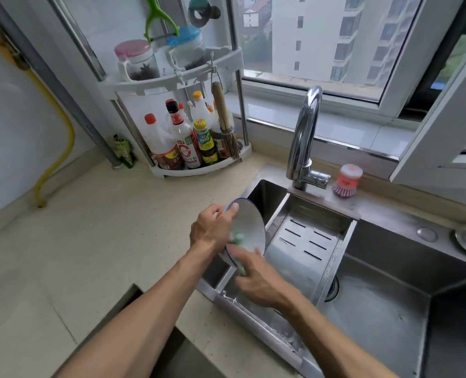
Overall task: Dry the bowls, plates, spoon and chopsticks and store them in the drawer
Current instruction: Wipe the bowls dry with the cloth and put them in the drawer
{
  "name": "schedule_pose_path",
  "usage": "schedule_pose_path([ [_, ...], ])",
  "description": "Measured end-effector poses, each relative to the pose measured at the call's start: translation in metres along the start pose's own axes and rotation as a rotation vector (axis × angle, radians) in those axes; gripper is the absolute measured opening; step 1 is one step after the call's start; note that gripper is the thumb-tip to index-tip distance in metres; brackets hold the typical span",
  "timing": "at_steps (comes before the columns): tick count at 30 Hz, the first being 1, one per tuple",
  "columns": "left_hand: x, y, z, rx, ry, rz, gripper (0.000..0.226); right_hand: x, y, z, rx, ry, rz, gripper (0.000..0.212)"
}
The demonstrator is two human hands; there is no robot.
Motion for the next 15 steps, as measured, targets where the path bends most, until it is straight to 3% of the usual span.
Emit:
schedule_pose_path([
  [1,0.001,-0.005,-0.001,-0.049,0.026,-0.031,0.038,0.000,-0.011,0.004,0.136,0.000,-0.030,0.070],
  [3,0.001,-0.010,-0.005,-0.109,0.014,-0.072,0.046,-0.002,-0.012,0.006,0.099,-0.019,-0.067,0.073],
  [7,0.002,-0.011,-0.009,-0.107,-0.055,-0.060,0.040,0.008,0.022,-0.006,-0.569,-0.043,-0.027,0.081],
  [9,-0.001,-0.011,-0.009,-0.140,0.008,-0.052,0.033,0.012,0.014,0.001,-0.481,-0.020,-0.019,0.080],
  [12,-0.003,-0.010,-0.012,-0.149,0.038,-0.061,0.039,0.003,-0.014,0.019,-0.031,-0.041,-0.059,0.089],
  [15,0.007,-0.012,-0.016,-0.138,-0.140,-0.089,0.033,0.001,0.000,0.009,-0.321,0.015,-0.217,0.081],
])
Point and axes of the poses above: each hand's wrist, its own x-axis towards the middle knuckle, its own z-axis out of the palm, y = z × x, the point moved 8 cm from there along x, towards the middle knuckle, and after that the axes turned 1 degree about y, right-handed, at the moved point
